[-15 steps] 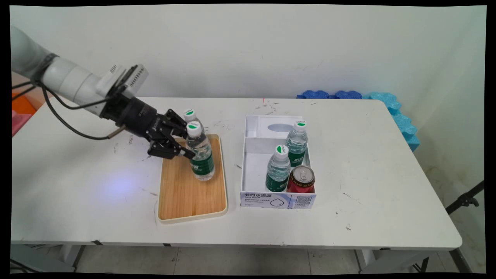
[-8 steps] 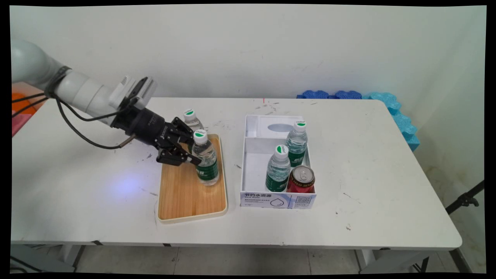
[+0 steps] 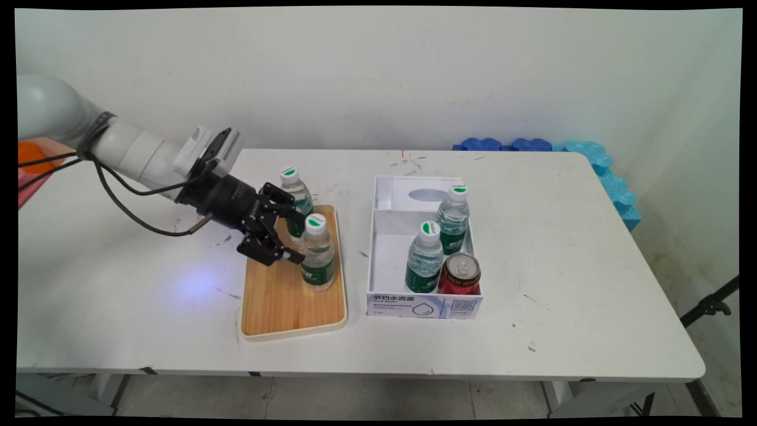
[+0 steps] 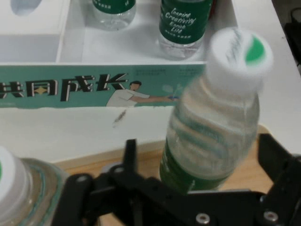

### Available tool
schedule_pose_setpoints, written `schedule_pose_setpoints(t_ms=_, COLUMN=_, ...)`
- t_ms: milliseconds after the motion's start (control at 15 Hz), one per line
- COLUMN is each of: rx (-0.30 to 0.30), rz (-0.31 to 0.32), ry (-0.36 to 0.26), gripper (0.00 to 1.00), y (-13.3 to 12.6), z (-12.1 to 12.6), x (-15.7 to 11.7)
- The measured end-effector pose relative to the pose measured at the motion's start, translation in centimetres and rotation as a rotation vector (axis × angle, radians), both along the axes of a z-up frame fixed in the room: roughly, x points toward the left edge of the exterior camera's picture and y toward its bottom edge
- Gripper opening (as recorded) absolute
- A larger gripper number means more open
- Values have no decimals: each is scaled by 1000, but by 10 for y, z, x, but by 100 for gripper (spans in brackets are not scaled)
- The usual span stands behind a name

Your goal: Place the picked object on the tray

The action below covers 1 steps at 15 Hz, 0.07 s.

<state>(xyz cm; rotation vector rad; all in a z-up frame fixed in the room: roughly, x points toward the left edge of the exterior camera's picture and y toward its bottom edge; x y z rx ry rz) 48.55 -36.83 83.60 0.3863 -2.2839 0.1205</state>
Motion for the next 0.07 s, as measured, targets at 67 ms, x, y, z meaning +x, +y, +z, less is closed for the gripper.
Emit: schedule_pose_setpoints(t_ms=67, rx=0, rz=-1, ry=0, gripper=100, y=1, z=-1, x=0)
